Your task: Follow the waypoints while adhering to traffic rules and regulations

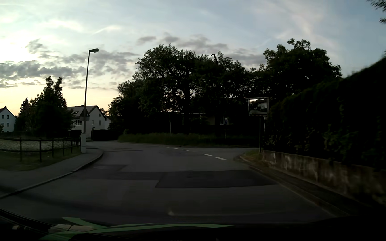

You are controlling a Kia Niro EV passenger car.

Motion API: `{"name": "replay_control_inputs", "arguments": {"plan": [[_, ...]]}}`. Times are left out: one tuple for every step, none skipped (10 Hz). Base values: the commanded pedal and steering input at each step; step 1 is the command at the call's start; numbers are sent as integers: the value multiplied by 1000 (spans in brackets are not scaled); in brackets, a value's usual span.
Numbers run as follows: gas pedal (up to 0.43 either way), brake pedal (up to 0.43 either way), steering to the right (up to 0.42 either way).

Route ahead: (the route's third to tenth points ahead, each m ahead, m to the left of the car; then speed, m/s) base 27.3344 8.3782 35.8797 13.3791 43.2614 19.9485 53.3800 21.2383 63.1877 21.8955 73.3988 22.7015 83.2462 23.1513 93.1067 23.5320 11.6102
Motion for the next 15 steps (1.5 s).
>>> {"name": "replay_control_inputs", "arguments": {"plan": [[0,116,-47],[0,110,-51],[0,122,-58],[0,134,-66],[0,134,-71],[0,146,-74],[0,140,-79],[0,146,-82],[0,152,-85],[0,165,-86],[0,177,-88],[0,183,-91],[0,183,-94],[0,183,-97],[0,189,-99]]}}
